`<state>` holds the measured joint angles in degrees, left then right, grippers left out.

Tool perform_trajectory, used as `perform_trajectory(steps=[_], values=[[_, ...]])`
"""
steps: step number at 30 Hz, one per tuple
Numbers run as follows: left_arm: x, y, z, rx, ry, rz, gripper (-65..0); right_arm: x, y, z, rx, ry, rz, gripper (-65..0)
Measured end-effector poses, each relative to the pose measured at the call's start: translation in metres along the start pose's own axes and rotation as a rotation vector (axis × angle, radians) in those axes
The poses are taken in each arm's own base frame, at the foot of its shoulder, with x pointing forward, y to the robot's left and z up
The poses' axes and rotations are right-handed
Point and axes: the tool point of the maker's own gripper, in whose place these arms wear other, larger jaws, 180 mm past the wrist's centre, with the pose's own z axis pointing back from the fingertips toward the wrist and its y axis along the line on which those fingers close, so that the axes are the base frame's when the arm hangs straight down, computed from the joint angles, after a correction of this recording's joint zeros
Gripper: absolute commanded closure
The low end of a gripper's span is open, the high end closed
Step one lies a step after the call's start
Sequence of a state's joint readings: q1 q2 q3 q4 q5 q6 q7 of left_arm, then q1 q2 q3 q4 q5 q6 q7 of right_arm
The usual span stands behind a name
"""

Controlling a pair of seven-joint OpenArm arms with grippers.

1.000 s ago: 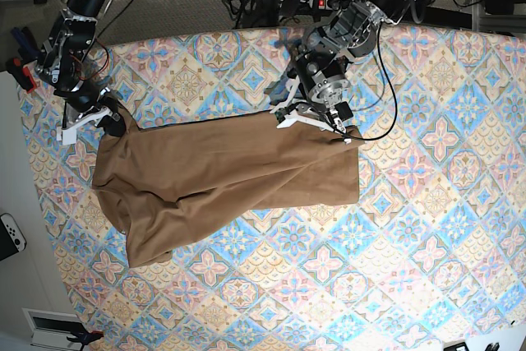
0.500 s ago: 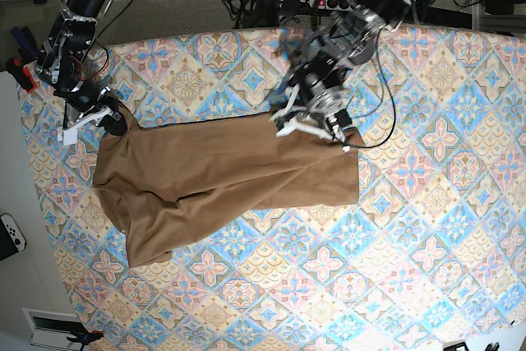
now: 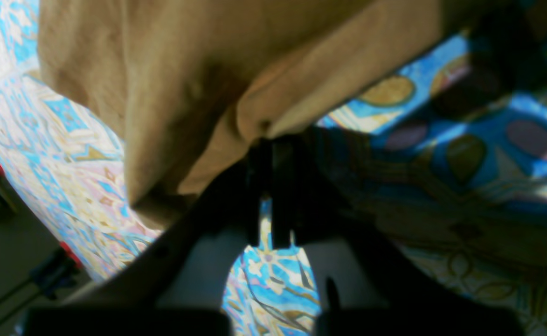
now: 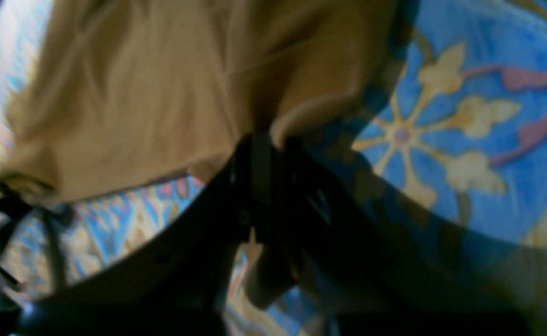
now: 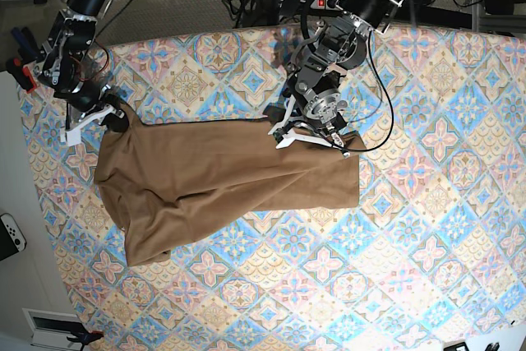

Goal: Layout the t-shirt on the table in an organized manner, then fold the t-shirt properly
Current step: 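Lift the brown shirt off the table holding both ends with both grippers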

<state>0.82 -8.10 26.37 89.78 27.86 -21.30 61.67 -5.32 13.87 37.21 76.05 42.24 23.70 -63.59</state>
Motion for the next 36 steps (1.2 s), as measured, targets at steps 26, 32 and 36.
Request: perform_trajectory(steps=[26, 32, 36], values=[[0.109, 0.193, 0.197, 0.350, -0.461, 0.497, 0.0, 0.190, 0.097, 0.100, -0.032, -0.501, 0.300, 0.0], [0.145, 0.226, 0.254, 0.478, -0.611, 0.444, 0.0, 0.261, 0.122, 0.158, -0.041, -0.729, 0.391, 0.0], [0.152, 0.226, 0.273, 0.588, -0.605, 0.386, 0.0, 0.284, 0.153, 0.196, -0.009, -0.885, 0.483, 0.0]])
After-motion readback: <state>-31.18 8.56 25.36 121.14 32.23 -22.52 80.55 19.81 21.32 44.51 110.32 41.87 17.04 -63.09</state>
